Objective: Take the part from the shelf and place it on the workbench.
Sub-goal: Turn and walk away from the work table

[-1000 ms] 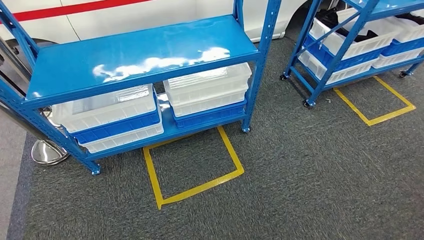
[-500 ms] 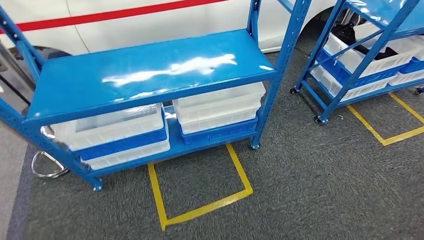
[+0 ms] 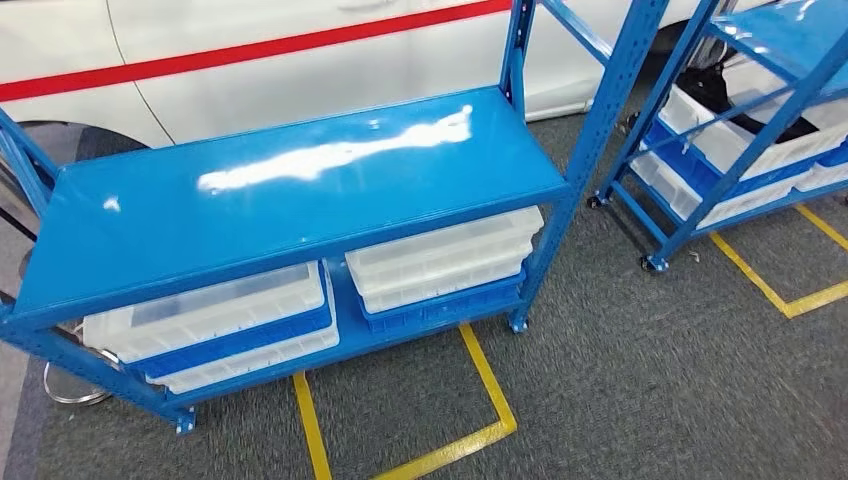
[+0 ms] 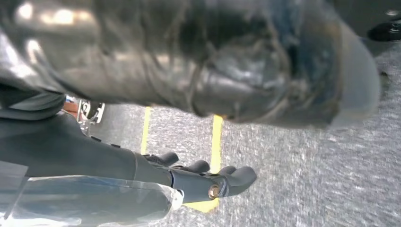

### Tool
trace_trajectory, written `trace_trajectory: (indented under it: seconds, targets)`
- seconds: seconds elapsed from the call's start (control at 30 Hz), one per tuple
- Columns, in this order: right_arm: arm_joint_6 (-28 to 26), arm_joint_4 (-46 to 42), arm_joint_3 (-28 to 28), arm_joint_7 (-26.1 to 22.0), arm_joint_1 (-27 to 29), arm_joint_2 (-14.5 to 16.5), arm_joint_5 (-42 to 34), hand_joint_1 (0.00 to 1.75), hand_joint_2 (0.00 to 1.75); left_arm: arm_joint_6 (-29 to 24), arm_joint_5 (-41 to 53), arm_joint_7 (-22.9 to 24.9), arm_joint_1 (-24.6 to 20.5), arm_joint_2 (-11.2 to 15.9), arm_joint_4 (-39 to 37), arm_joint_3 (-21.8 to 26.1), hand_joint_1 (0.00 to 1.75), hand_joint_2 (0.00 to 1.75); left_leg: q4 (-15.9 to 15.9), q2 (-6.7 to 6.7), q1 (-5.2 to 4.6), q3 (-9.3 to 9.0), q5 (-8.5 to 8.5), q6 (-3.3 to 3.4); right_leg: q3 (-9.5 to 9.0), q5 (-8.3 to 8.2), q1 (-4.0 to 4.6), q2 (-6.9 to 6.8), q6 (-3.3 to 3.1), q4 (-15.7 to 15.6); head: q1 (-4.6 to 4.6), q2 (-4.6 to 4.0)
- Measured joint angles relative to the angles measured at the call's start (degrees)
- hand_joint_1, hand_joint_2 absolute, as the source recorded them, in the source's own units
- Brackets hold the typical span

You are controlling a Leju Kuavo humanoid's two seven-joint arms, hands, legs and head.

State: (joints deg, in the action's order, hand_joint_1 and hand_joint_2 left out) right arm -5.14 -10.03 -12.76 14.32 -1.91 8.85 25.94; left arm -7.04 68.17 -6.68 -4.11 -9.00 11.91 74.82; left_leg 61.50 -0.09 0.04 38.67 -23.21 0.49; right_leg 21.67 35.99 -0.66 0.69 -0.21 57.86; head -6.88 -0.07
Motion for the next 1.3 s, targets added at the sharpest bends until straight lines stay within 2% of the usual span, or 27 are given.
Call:
trace_trajectory:
  seconds: [0.07, 0.1, 0.13, 0.17, 0.2, 0.23, 0.27, 0.3, 0.33, 0.37, 0.43, 0.47, 0.5, 0.6, 0.63, 0.77, 0.8, 0.83, 0.9, 0.93, 1.0, 1.1, 1.13, 1.2, 1.23, 1.27, 1.3]
  targets:
    - [0.0, -0.1, 0.0, 0.0, -0.5, 0.1, 0.0, 0.00, 0.00, -0.1, 0.1, 0.0, -0.5, 0.0, 0.0, 0.0, 0.00, 0.00, -0.4, -0.11, -0.16, -1.30, -0.76, 0.93, 0.24, -0.93, -0.18, 0.02, 0.84, 1.8, 0.00, 0.00]
    - [0.0, -0.2, -0.1, 0.0, -0.7, 0.1, 0.0, 0.00, 0.00, -0.1, 0.2, -0.1, -0.7, 0.0, 0.0, 0.0, 0.00, 0.00, -1.0, -0.15, -0.10, -2.00, -1.02, 1.35, 1.56, -2.14, -0.24, -0.04, 1.05, 4.4, 0.00, 0.00]
    - [0.0, -0.2, -0.2, 0.0, -0.9, 0.1, 0.0, 0.00, 0.00, -0.2, 0.2, -0.2, -0.9, 0.0, 0.0, -0.1, 0.00, 0.00, -1.6, -0.18, -0.01, -2.80, -1.32, 1.73, 3.74, -2.91, -0.26, -0.11, 1.18, 7.8, -0.01, 0.00]
    - [0.1, -0.2, -0.4, 0.0, -1.0, 0.1, 0.0, 0.00, 0.00, -0.3, 0.2, -0.3, -1.0, 0.0, 0.0, -0.1, 0.00, 0.00, -2.2, -0.19, 0.08, -3.67, -1.66, 2.01, 6.23, -2.65, -0.27, -0.20, 1.23, 11.3, -0.01, 0.00]
    - [0.0, -0.2, -0.5, 0.0, -1.0, 0.1, 0.0, 0.00, 0.00, -0.3, 0.3, -0.4, -1.1, 0.0, 0.0, -0.1, 0.00, 0.00, -2.7, -0.19, 0.07, -4.55, -2.15, 2.26, 8.66, -1.20, -0.24, -0.26, 1.27, 14.1, -0.01, 0.00]
    - [0.0, -0.2, -0.6, 0.0, -1.0, 0.1, 0.0, 0.00, 0.00, -0.4, 0.3, -0.5, -1.2, 0.0, 0.0, -0.1, 0.00, 0.00, -2.9, -0.24, 0.06, -5.45, -2.73, 2.40, 10.83, 1.07, -0.23, -0.30, 1.33, 16.0, 0.00, 0.00]
    - [0.0, -0.2, -0.7, 0.0, -1.0, 0.1, 0.0, 0.00, 0.00, -0.4, 0.3, -0.5, -1.2, 0.0, 0.0, -0.1, 0.00, 0.00, -3.0, -0.34, 0.04, -6.37, -3.39, 2.44, 12.48, 3.13, -0.22, -0.32, 1.40, 16.7, -0.01, 0.00]
    - [0.0, -0.2, -0.7, 0.0, -0.9, 0.1, 0.0, 0.00, 0.00, -0.5, 0.4, -0.5, -1.1, 0.0, 0.0, -0.1, 0.00, 0.00, -3.1, -0.48, 0.03, -7.32, -4.09, 2.45, 13.63, 4.19, -0.20, -0.33, 1.43, 16.3, -0.01, 0.00]
    - [0.0, -0.2, -0.8, 0.0, -0.9, 0.1, 0.1, 0.00, 0.00, -0.5, 0.5, -0.5, -1.1, 0.0, 0.0, -0.1, 0.00, 0.00, -3.1, -0.61, 0.03, -8.29, -4.82, 2.40, 14.25, 3.63, -0.16, -0.34, 1.36, 14.6, -0.01, 0.00]
    - [0.0, -0.2, -0.8, 0.0, -0.7, 0.1, 0.1, 0.00, 0.00, -0.5, 0.5, -0.5, -1.0, 0.0, 0.0, -0.1, 0.00, 0.00, -3.1, -0.70, 0.03, -9.26, -5.55, 2.28, 14.47, 1.21, -0.06, -0.35, 1.15, 11.8, -0.02, 0.00]
    - [0.0, -0.1, -0.8, 0.0, -0.3, 0.0, 0.1, 0.00, 0.00, -0.5, 0.7, -0.3, -0.8, -0.2, 0.0, -0.1, 0.00, 0.00, -3.0, -0.88, -0.05, -10.69, -6.94, 1.82, 14.66, -6.11, 0.41, -0.31, 0.40, 5.8, -0.01, 0.00]
    - [0.0, -0.1, -0.8, 0.0, -0.2, 0.0, 0.1, 0.00, 0.00, -0.5, 0.7, -0.3, -0.8, -0.2, 0.0, -0.1, 0.00, 0.00, -2.9, -0.95, -0.11, -11.02, -7.57, 1.49, 14.64, -8.84, 0.63, -0.29, 0.11, 4.0, -0.02, 0.00]
    - [0.0, -0.1, -0.9, 0.0, -0.2, 0.0, 0.1, 0.00, 0.00, -0.5, 0.7, -0.3, -0.8, -0.3, 0.0, -0.1, 0.00, 0.00, -2.7, -1.02, -0.17, -11.26, -7.96, 1.18, 14.67, -10.20, 0.78, -0.23, -0.16, 3.2, -0.02, 0.00]
    - [0.0, -0.1, -0.9, 0.0, -0.3, 0.1, 0.2, 0.00, 0.00, -0.5, 0.8, -0.2, -1.0, -0.2, 0.0, -0.2, 0.00, 0.00, -1.9, -0.93, -0.16, -11.48, -8.53, 0.35, 13.72, -10.26, 0.52, -0.19, -0.85, 2.6, -0.04, 0.00]
    - [0.0, -0.1, -0.9, 0.0, -0.3, 0.2, 0.2, 0.00, 0.00, -0.5, 0.8, -0.2, -1.1, -0.2, 0.0, -0.2, 0.00, 0.00, -0.5, -0.83, -0.11, -10.85, -9.17, 0.06, 13.29, -10.26, 0.36, -0.24, -1.08, 2.2, -0.04, 0.00]
    - [0.2, -0.1, -0.9, 0.0, -0.6, 0.2, 0.3, 0.00, 0.00, -0.5, 0.8, -0.2, -1.2, -0.2, 0.0, -0.2, 0.00, 0.00, 10.7, -0.45, 0.50, -4.25, -14.32, -1.23, 12.53, -9.80, 0.17, -0.42, -1.59, 1.7, -0.02, 0.00]
    - [0.2, -0.1, -0.9, 0.0, -0.6, 0.2, 0.4, 0.00, 0.00, -0.5, 0.8, -0.2, -1.2, -0.2, 0.0, -0.2, 0.00, 0.00, 11.6, -0.40, 0.61, -3.33, -14.29, -1.42, 12.41, -9.70, 0.16, -0.42, -1.59, 1.8, -0.02, 0.00]
    - [0.3, -0.1, -0.9, 0.0, -0.6, 0.2, 0.5, 0.00, 0.00, -0.4, 0.8, -0.1, -1.2, -0.2, 0.0, -0.2, 0.00, 0.00, 10.4, -0.37, 0.68, -3.37, -13.06, -1.51, 12.27, -9.59, 0.13, -0.41, -1.56, 1.8, -0.02, 0.00]
    - [0.3, -0.1, -0.9, 0.0, -0.7, 0.2, 0.7, 0.00, 0.00, -0.4, 0.8, -0.1, -1.2, -0.1, 0.0, -0.2, 0.00, 0.00, 3.4, -0.34, 0.72, -5.75, -8.55, -1.35, 11.99, -9.42, 0.05, -0.38, -1.39, 1.9, -0.03, 0.00]
    - [0.3, -0.1, -0.9, 0.0, -0.7, 0.2, 0.8, 0.00, 0.00, -0.3, 0.7, -0.1, -1.2, -0.1, 0.0, -0.2, 0.00, 0.00, 0.2, -0.31, 0.58, -6.72, -7.24, -1.16, 11.90, -9.43, 0.04, -0.38, -1.19, 1.9, -0.04, 0.00]
    - [0.3, -0.1, -0.9, 0.0, -0.8, 0.2, 0.8, 0.00, 0.00, -0.3, 0.7, -0.1, -1.3, -0.1, 0.0, -0.2, 0.00, 0.00, -2.6, -0.32, 0.25, -7.34, -5.94, -0.46, 11.97, -9.50, 0.12, -0.38, -0.57, 2.0, -0.04, 0.00]
    - [0.3, -0.1, -0.9, 0.0, -0.9, 0.3, 0.9, 0.00, 0.00, -0.3, 0.7, -0.2, -1.2, -0.1, 0.0, -0.2, 0.00, 0.00, -3.1, -0.25, 0.31, -7.19, -4.37, 0.81, 12.01, -9.33, 0.26, -0.35, 0.61, 2.0, -0.06, 0.00]
    - [0.3, -0.1, -0.9, 0.0, -0.9, 0.3, 0.9, 0.00, 0.00, -0.4, 0.7, -0.2, -1.3, -0.1, 0.0, -0.2, 0.00, 0.00, -3.5, -0.16, 0.43, -7.21, -4.01, 1.31, 12.36, -8.35, 0.23, -0.37, 0.91, 2.9, -0.07, 0.00]
    - [0.3, -0.1, -0.9, 0.0, -0.9, 0.3, 0.9, 0.00, 0.00, -0.6, 0.7, -0.2, -1.3, -0.1, 0.0, -0.2, 0.00, 0.00, -4.0, 0.02, 0.52, -6.94, -3.32, 2.11, 14.33, -4.43, 0.05, -0.43, 1.27, 7.9, -0.07, 0.00]
    - [0.3, -0.1, -0.9, 0.0, -0.8, 0.3, 1.0, 0.00, 0.00, -0.6, 0.7, -0.1, -1.3, -0.1, 0.0, -0.2, 0.00, 0.00, -4.0, 0.07, 0.45, -6.61, -3.11, 2.35, 15.73, -2.17, -0.01, -0.44, 1.40, 11.5, -0.07, 0.00]
    - [0.3, -0.1, -0.9, 0.0, -0.8, 0.3, 1.0, 0.00, 0.00, -0.7, 0.7, -0.1, -1.2, -0.1, 0.0, -0.2, 0.00, 0.00, -3.9, 0.11, 0.37, -6.30, -2.94, 2.40, 16.84, -0.69, -0.06, -0.45, 1.54, 14.6, -0.06, 0.00]
    - [0.3, -0.1, -0.9, 0.0, -0.8, 0.3, 1.0, 0.00, 0.00, -0.8, 0.7, -0.1, -1.2, -0.1, 0.0, -0.2, 0.00, 0.00, -3.8, 0.15, 0.30, -6.03, -2.79, 2.39, 17.22, -0.24, -0.09, -0.45, 1.63, 16.4, -0.06, 0.00]
